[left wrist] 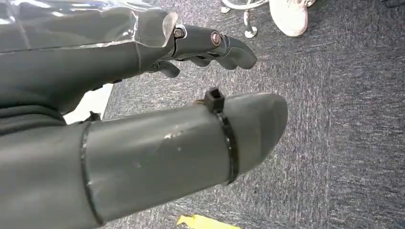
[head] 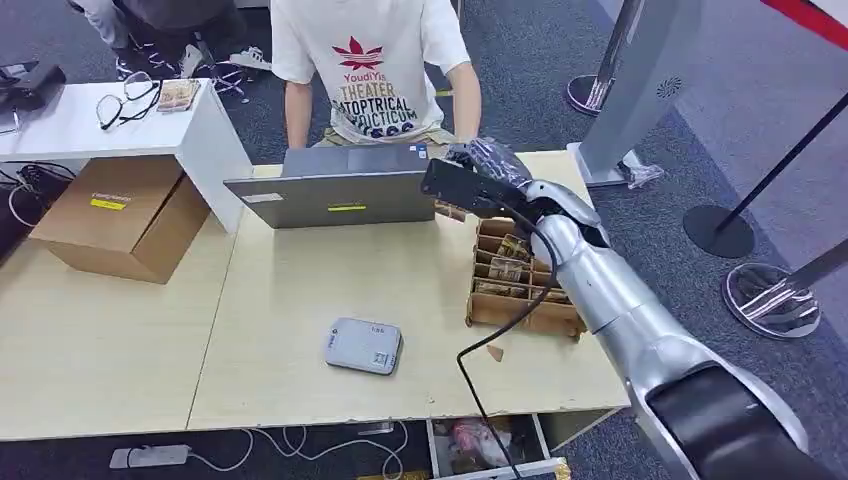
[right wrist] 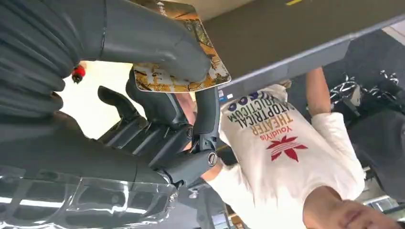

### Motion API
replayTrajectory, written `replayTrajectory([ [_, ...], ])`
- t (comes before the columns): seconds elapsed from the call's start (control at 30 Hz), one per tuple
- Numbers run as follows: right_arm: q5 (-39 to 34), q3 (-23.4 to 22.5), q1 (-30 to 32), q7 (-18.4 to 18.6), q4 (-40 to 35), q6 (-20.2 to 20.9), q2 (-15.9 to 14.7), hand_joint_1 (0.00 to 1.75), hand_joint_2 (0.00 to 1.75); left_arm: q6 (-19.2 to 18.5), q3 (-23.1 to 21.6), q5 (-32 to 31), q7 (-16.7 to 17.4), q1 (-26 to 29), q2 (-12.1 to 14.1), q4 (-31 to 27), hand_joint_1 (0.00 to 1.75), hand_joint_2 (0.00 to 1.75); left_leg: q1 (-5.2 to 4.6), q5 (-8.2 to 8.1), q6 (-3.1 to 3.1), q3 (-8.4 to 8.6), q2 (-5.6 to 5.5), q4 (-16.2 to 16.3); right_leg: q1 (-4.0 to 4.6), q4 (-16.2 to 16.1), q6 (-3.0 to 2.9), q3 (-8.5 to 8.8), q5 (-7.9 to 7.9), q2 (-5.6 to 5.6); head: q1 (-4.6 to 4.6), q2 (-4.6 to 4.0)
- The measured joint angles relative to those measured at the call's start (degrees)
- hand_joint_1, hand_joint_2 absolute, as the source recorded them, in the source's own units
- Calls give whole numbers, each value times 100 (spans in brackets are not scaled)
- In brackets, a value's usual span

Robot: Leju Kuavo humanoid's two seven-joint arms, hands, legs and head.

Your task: Pass the card to the sensor for recognition and then transmit it.

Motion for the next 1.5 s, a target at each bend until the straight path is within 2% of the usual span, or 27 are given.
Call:
replayTrajectory([
  [0.67, -85, 114, -107, -31, 564, -107, 46, 175, 175, 18, -20, -96, -24, 12, 6, 0, 0, 0, 0, 0, 0, 0, 0, 0, 0, 0, 0, 0, 0, 0, 0, 0],
  [0.7, -85, 116, -117, -31, 592, -107, 46, 155, 175, 17, -31, -105, -24, 14, 9, 0, 0, 0, 0, 0, 0, 0, 0, 0, 0, -1, 0, 0, 0, 0, 0, 0],
  [0.73, -85, 116, -122, -31, 616, -109, 46, 86, 175, 18, -42, -105, -26, 13, 9, 0, 0, 0, 0, 0, 0, 0, 0, 0, 0, -1, 0, 0, 0, 0, 0, 0],
  [0.77, -90, 116, -122, -31, 640, -109, 46, 0, 175, 20, -44, -105, -26, 14, 9, 0, 0, 0, 0, 0, 0, 0, 0, 0, 0, -1, 0, 0, 0, 0, 0, 0],
  [1.13, -92, 116, -120, -57, 778, -136, 44, 0, 175, 37, -46, -120, -44, 29, 22, 0, 0, 0, 0, 0, 0, 1, 0, 1, 0, -1, 0, 0, 0, 0, 0, 0],
  [1.5, -72, 114, -97, -63, 599, -295, 44, 0, 175, 48, -46, -120, -44, 36, 31, 0, 0, 0, 0, 0, 0, 1, 2, 0, 0, -1, 0, -1, 0, 2, 0, 0],
])
